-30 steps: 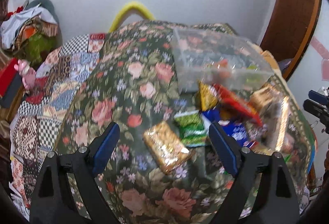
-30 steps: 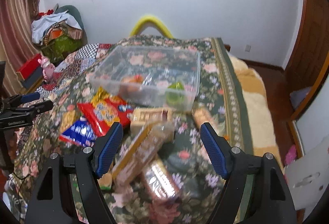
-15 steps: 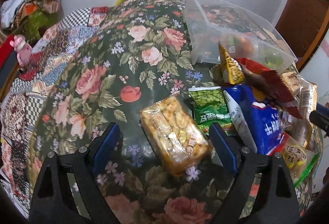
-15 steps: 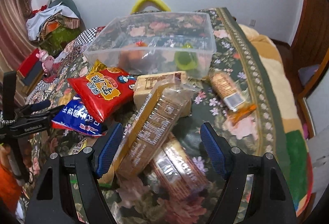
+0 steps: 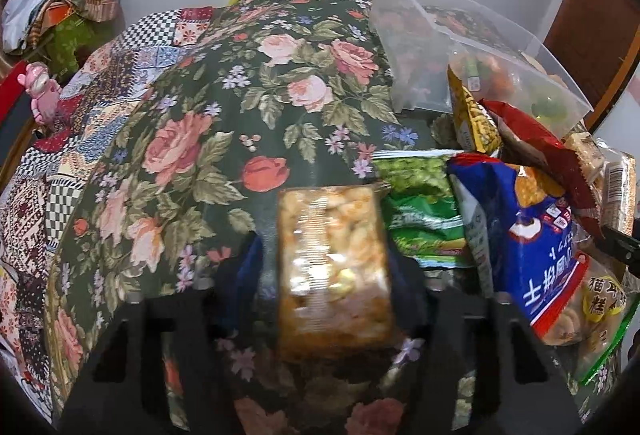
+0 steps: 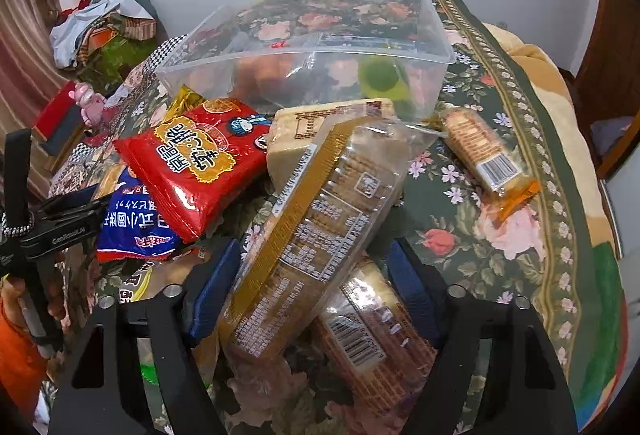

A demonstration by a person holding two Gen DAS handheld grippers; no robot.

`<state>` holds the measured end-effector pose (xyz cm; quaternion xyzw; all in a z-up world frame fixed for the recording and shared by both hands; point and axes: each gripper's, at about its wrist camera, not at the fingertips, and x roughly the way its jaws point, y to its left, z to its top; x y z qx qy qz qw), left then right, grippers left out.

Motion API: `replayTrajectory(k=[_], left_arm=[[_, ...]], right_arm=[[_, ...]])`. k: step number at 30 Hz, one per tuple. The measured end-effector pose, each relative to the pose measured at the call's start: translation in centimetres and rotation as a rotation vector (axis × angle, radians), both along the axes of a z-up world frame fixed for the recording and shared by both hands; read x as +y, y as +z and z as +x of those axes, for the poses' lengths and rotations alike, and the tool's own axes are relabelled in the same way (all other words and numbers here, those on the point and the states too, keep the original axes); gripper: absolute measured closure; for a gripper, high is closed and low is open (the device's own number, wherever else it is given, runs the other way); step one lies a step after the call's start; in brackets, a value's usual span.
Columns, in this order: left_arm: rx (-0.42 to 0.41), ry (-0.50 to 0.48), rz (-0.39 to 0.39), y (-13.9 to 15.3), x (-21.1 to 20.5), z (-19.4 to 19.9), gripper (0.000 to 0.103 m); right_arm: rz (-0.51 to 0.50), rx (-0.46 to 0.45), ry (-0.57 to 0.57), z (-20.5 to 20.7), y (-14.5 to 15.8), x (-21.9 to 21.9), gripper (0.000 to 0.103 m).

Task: Organize snacks
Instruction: 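Grasp the cracker pack with the left tool while the right tool grasps the biscuit roll, then carry the cracker pack and biscuit roll into the clear box and release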

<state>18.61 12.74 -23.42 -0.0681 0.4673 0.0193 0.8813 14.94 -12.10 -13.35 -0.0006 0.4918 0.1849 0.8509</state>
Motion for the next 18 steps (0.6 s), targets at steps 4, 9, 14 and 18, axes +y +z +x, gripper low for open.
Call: replayTrajectory(k=[4, 9, 14, 18], left_arm=[[-0.008, -0.001, 0.022, 0.0, -0.4, -0.1, 0.058], [-0.022, -0.002, 0.024, 0.7, -0.4, -0.8, 0.059], [-0.052, -0.005, 0.033, 2.2, -0.5, -1.7, 0.059], [-0.089, -0.017, 0.043, 4.0, -0.9, -2.1, 0.059]], right_arm=[[-0.015, -0.032, 0.016, -0.3, 0.5, 0.4, 0.053], [-0.005, -0.036, 0.025, -0.3, 0.7, 0.4, 0.063], [0.005, -0.048, 0.024, -0.6, 1.4, 0.2, 0.071], [-0.001, -0.072, 0.019, -0.9, 2.2, -0.3, 0.071]])
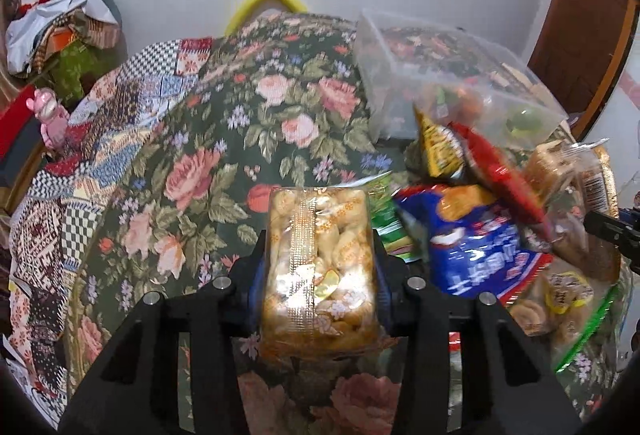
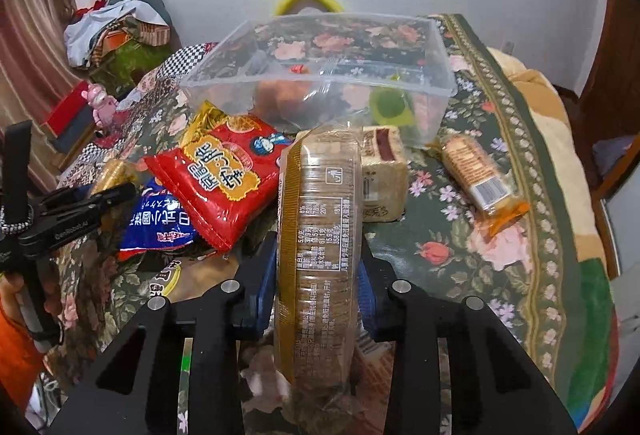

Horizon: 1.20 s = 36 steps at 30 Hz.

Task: Organize snacks
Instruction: 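Carry the cracker pack and biscuit roll into the clear box and release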

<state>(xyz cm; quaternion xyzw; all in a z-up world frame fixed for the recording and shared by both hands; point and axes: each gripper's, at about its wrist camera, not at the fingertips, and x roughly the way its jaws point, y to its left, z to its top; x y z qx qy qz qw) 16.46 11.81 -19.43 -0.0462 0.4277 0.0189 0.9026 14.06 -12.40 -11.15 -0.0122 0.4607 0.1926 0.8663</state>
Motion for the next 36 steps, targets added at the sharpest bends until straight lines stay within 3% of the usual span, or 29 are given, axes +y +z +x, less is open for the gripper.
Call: replayTrajectory(k=[7, 19, 28, 36], left_arm=[[-0.066, -0.025, 0.005, 3.4, -1.4, -0.2, 0.059], [-0.156, -0.072, -0.012, 8.0, -4.5, 2.6, 0.059], [-0.192, -0.095, -0.017, 9.8, -6.1, 6.8, 0.059], [-0.178, -0.098, -0.026, 9.6, -6.7, 11.2, 0.059]], right_arm=[[0.030, -0.029, -0.020, 0.1, 1.6, -1.3, 0.071], [0.046, -0.164, -0.049, 2.6, 6.1, -2.5, 0.071], [0.053, -0.251, -0.057, 6.3, 8.8, -1.6, 0.071], [0.048, -0.262, -0.054, 9.5, 8.7, -0.1, 0.071]])
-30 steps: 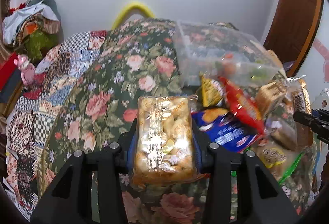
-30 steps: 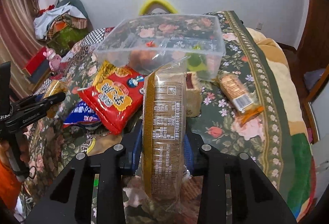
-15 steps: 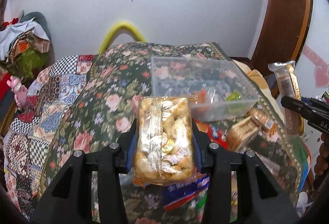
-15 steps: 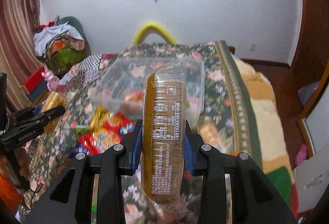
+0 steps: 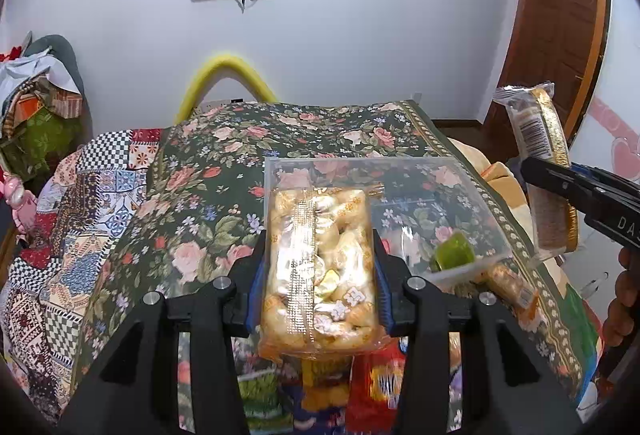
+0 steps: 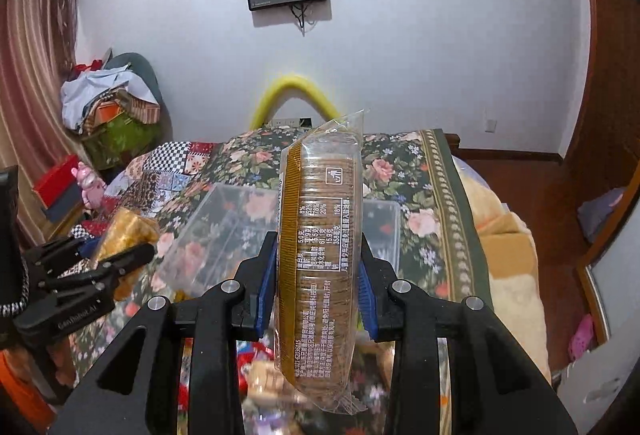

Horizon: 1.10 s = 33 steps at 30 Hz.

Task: Organize snacks
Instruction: 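Carry the cracker pack and biscuit roll into the clear box and release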

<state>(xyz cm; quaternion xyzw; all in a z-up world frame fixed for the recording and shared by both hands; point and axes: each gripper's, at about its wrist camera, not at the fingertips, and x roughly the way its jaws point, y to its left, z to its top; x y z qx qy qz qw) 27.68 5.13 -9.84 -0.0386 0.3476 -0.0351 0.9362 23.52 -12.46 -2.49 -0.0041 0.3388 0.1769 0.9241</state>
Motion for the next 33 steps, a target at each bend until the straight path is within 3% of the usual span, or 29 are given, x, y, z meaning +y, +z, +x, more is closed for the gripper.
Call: replayTrajectory(k=[17, 27, 33], left_arm=[[0.093, -0.028, 0.030, -4.2, -1.5, 6.2, 0.059], [0.165, -0.055, -0.007, -6.1, -1.8, 7.2, 0.059], [0.193, -0.046, 0.005, -6.7, -2.0, 7.3, 0.058]], right_arm=[[-0.035, 0.166, 0.027, 6.2, -5.4, 2.3, 0.071], [-0.064, 0.262, 0.087, 6.9, -7.7, 3.2, 0.071], [-0.082, 0.252, 0.088, 6.6, -7.5, 3.0, 0.069]])
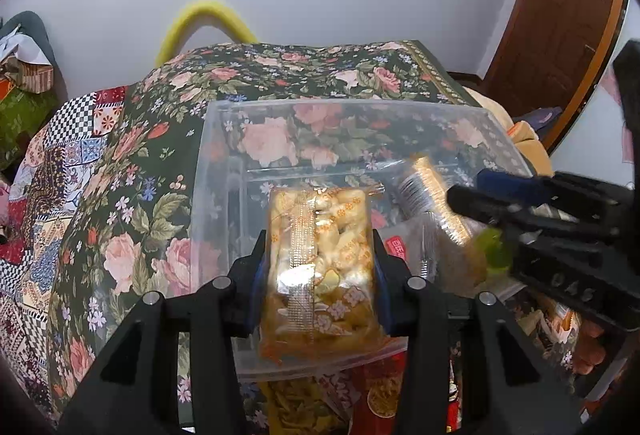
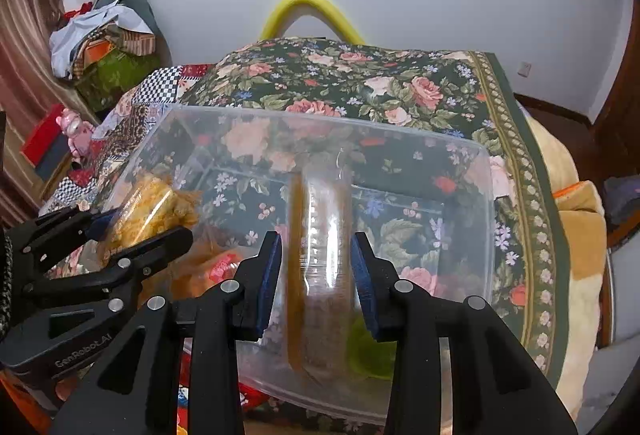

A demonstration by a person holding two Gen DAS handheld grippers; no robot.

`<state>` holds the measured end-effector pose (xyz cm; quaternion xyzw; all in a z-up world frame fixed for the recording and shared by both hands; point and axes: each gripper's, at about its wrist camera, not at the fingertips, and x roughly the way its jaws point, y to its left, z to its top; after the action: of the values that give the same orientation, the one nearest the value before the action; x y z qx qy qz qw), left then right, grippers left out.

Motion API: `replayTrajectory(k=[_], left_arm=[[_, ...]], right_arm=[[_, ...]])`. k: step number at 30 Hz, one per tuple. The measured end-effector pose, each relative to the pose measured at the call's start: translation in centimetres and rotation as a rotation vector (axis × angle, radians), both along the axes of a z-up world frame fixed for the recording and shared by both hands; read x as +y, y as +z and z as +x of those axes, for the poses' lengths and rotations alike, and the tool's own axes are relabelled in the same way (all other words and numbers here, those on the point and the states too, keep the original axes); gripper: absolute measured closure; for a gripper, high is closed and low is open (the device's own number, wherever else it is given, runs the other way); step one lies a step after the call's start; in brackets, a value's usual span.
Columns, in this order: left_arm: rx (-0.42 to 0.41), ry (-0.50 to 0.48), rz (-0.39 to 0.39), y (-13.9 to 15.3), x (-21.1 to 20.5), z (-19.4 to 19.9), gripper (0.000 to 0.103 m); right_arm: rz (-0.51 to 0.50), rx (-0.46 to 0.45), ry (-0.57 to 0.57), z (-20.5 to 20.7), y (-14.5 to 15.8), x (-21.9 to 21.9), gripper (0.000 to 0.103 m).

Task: Organize snacks
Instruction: 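Carry the cracker pack and biscuit roll into the clear box and release, then grasp the bread bun bag with the left tool while the right tool grasps the wafer roll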

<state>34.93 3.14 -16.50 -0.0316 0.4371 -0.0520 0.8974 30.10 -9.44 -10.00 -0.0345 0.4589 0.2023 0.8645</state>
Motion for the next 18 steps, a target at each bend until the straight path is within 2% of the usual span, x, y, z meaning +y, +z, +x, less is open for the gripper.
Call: replayTrajectory(k=[7, 13, 18], left_arm=[[-0.046, 0.004, 0.004, 2.3, 0.3, -1.3, 0.056], [-0.110, -0.002, 0.018, 5.7, 0.6, -4.3, 0.046], [-0.143, 0.004, 0.029, 7.3, 1.1, -7.3, 0.036]], right_arm=[[0.016, -0.048, -0.003, -1.0, 2.1, -0.9, 0.069], [0.032, -0.110, -0.006, -3.6, 4.5, -2.2, 0.062], [0.052, -0.151, -0.009, -6.0, 6.2, -3.4, 0.056]])
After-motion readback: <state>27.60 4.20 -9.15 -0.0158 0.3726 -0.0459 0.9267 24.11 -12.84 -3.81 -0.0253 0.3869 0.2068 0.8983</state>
